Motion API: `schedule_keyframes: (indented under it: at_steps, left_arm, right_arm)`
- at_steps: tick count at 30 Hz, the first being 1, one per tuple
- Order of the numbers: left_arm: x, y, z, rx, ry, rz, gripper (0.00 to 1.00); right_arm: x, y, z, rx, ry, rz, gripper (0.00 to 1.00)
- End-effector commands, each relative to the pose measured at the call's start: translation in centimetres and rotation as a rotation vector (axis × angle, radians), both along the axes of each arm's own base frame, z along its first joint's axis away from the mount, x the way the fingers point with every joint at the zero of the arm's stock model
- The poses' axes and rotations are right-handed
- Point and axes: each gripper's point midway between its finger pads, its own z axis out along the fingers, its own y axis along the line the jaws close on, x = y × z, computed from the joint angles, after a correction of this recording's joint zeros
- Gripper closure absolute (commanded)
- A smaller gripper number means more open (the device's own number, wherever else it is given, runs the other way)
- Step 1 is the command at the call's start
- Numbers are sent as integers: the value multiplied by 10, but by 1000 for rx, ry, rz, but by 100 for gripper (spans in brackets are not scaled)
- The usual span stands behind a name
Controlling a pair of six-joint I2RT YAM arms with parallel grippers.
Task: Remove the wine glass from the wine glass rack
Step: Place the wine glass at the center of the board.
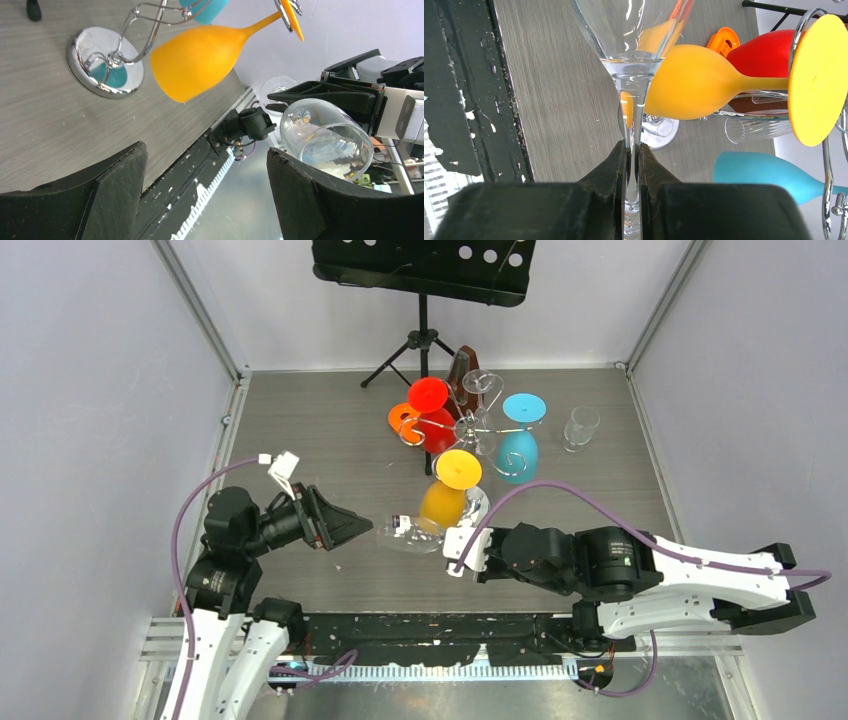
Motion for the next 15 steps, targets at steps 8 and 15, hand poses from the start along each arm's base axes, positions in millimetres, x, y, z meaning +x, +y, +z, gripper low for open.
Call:
schedule_keyframes:
  at_steps: [8, 15]
  left_arm:
    - [-16, -3, 12, -64, -19, -73, 15]
    - [-21, -4, 13, -78, -21, -88, 16]
  right_arm:
    - [12, 8, 16, 23, -79, -49, 94]
    - [12, 15, 13, 26, -83, -42, 94]
